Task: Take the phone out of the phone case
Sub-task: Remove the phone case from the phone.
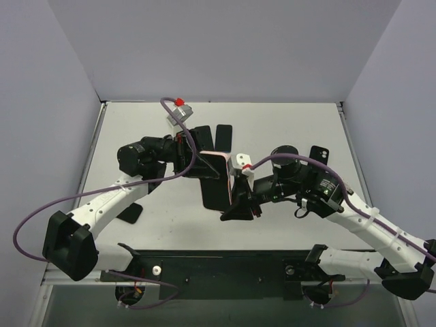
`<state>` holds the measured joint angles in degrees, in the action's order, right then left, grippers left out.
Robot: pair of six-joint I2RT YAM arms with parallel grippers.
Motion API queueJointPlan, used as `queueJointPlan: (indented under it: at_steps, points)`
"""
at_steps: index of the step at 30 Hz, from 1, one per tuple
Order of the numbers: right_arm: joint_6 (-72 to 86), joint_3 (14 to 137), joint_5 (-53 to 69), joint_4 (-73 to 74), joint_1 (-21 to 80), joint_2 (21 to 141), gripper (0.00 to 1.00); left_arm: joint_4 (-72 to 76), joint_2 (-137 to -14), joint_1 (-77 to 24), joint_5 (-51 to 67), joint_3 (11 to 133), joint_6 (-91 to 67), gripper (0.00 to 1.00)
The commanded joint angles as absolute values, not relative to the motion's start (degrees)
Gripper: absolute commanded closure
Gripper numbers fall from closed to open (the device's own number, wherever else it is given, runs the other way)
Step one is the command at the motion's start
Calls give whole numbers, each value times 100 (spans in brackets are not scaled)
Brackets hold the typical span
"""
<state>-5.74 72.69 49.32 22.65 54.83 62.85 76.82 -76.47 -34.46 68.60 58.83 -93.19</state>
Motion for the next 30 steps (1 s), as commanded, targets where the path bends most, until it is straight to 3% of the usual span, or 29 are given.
queueJointPlan:
  at_steps: [1,5,10,13,20,27,30]
  points:
    - [713,6085,4750,-1251,4475,6075,100,6453,-7093,-3341,6487,5669,-9124,100]
    - [1327,5993,5360,-1242,4447,5976,100,6774,-7207,-3296,6486,5669,-9438,100]
    - [117,6687,5483,560,4851,6003,100,9232,-7953,-3305,6399,5906,-11590,100]
    - [-342,6978,5537,1149,5131,6099,100,9378,-8226,-3348,6486,6117,-12181,100]
    - [-1844,7980,4116,2566,5765,6521,100,9387,-8306,-3507,6530,6275,-12375,100]
    - [-2197,8270,3016,2391,5854,6601,100,9387,-8271,-3612,6451,6275,-12428,100]
    - [-1848,7938,2376,1535,5845,6435,100,9387,-8253,-3621,6363,6240,-12428,100]
